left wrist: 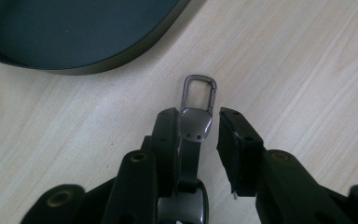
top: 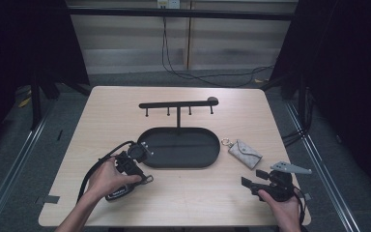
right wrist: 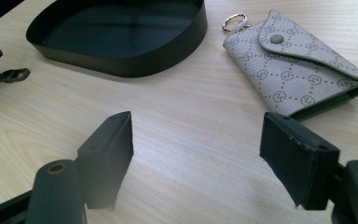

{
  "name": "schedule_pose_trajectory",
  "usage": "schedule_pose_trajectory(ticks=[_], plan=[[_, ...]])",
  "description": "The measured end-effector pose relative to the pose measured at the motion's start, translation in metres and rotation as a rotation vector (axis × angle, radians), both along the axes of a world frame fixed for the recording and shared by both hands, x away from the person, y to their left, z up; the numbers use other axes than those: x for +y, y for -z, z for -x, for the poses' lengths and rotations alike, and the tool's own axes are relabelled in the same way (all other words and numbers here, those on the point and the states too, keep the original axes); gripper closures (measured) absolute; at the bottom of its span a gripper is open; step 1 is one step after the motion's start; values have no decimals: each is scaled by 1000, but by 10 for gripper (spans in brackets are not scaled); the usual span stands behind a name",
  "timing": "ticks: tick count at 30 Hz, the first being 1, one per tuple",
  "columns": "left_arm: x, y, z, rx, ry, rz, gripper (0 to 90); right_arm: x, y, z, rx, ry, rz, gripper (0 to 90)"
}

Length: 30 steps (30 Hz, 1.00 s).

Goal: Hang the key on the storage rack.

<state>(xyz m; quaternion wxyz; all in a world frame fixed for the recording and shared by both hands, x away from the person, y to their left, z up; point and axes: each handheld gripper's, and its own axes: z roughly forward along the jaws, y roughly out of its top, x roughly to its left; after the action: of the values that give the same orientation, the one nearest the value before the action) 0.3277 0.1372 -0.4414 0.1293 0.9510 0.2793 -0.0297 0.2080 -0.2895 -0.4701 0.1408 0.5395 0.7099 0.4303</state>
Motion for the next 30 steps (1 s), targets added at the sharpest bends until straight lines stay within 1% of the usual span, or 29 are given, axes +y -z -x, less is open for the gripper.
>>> schedule_pose_trajectory(ticks=[2, 3, 6, 8, 9, 13, 14, 15, 16, 17, 18, 19, 20, 21, 24, 25, 26, 27, 28, 30], plan=[[-1, 2, -1, 11, 16, -7, 657, 0, 0, 0, 6, -1, -1, 256], [-2, 4, -2, 17, 24, -29, 645, 0, 1, -1, 9, -5, 1, 256], [-3, 6, -4, 16, 21, -25, 602, 0, 1, -1, 10, -9, 1, 256], [-4, 8, -7, 19, 16, -42, 541, 0, 1, -1, 12, -5, -2, 256], [-4, 8, -7, 19, 16, -42, 539, 0, 1, -1, 12, -5, -2, 256], [-8, 11, -6, 30, 22, -57, 541, 0, 1, -2, 14, -6, -3, 256], [-9, 11, -5, 36, 29, -62, 552, 0, 1, -2, 14, -7, -2, 256], [-11, 12, -5, 32, 31, -65, 564, 0, 2, -2, 17, -7, -1, 256], [-12, 13, -4, 30, 32, -77, 564, 0, 2, -2, 17, -7, -1, 256], [-13, 14, -5, 39, 41, -84, 564, 0, 2, -2, 16, -10, 1, 256], [-15, 16, -5, 39, 39, -101, 561, 1, 2, -2, 17, -12, 4, 256], [-15, 16, -5, 39, 39, -101, 562, 1, 2, -2, 19, -14, 4, 256], [-15, 17, -6, 44, 61, -119, 562, 1, 2, -2, 19, -14, 4, 256], [-16, 18, -5, 38, 49, -119, 588, 2, 2, -2, 21, -17, 7, 256], [-17, 20, -5, 32, 74, -141, 611, 1, 2, -2, 20, -18, 8, 256], [-18, 21, -4, 31, 67, -136, 629, 1, 2, -2, 21, -18, 7, 256], [-19, 21, -4, 28, 67, -133, 629, 1, 2, -2, 21, -18, 7, 256], [-19, 20, -4, 17, 67, -139, 639, 2, 2, -2, 23, -18, 8, 256], [-20, 21, -4, 15, 75, -147, 651, 2, 2, -2, 24, -17, 11, 256], [-23, 22, -4, 24, 82, -160, 658, 2, 3, -3, 33, -19, 12, 256]])
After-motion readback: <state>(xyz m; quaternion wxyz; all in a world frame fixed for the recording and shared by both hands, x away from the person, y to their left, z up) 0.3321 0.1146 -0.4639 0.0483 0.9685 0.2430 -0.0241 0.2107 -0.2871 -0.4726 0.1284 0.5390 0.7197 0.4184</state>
